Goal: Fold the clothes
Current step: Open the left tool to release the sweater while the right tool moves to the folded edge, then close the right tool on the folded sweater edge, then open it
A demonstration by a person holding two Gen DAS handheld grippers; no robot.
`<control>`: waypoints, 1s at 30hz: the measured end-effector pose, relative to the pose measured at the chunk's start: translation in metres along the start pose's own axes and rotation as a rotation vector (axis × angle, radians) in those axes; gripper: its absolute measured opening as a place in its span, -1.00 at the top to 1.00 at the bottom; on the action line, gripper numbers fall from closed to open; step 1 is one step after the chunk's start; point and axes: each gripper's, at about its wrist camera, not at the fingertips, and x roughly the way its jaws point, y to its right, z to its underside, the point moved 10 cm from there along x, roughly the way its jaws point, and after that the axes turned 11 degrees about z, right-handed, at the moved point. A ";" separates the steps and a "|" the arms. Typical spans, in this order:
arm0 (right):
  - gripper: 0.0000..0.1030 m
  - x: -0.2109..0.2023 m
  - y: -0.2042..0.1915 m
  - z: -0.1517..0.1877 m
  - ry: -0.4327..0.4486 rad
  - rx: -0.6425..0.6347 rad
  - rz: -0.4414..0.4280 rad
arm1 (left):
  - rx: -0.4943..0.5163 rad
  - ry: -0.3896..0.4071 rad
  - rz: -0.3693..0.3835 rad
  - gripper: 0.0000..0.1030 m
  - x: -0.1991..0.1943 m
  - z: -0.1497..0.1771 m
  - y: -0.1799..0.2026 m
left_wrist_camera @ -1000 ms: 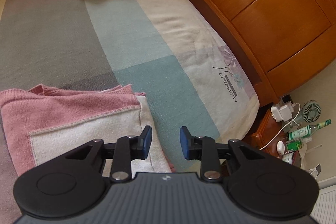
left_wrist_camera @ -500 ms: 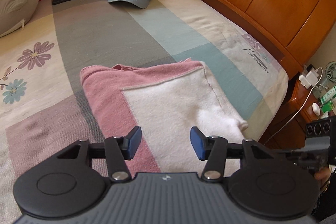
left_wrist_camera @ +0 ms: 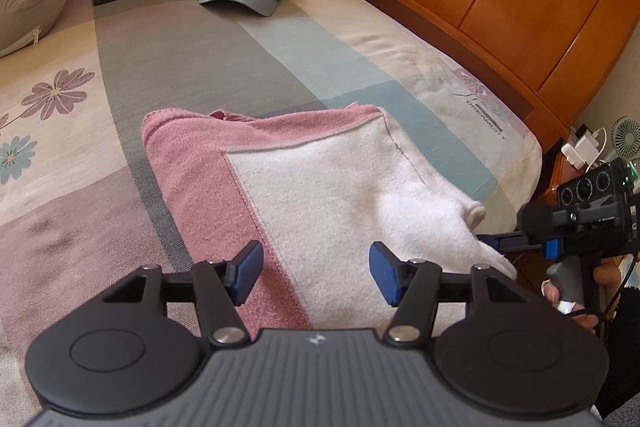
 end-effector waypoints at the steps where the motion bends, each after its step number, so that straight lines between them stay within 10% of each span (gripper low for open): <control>1: -1.00 0.003 -0.001 -0.002 0.001 -0.008 -0.008 | -0.010 0.002 -0.002 -0.14 0.002 0.000 -0.001; 9: -0.91 0.017 0.003 -0.012 0.012 -0.040 -0.010 | -0.038 0.051 0.022 -0.24 0.000 0.004 -0.007; 17: 0.20 0.016 0.021 -0.012 0.033 -0.015 0.065 | -0.028 0.073 -0.016 -0.24 0.003 0.007 -0.009; 30: 0.35 0.010 -0.015 -0.019 0.056 -0.239 0.248 | 0.024 0.070 0.004 -0.24 -0.004 0.009 0.004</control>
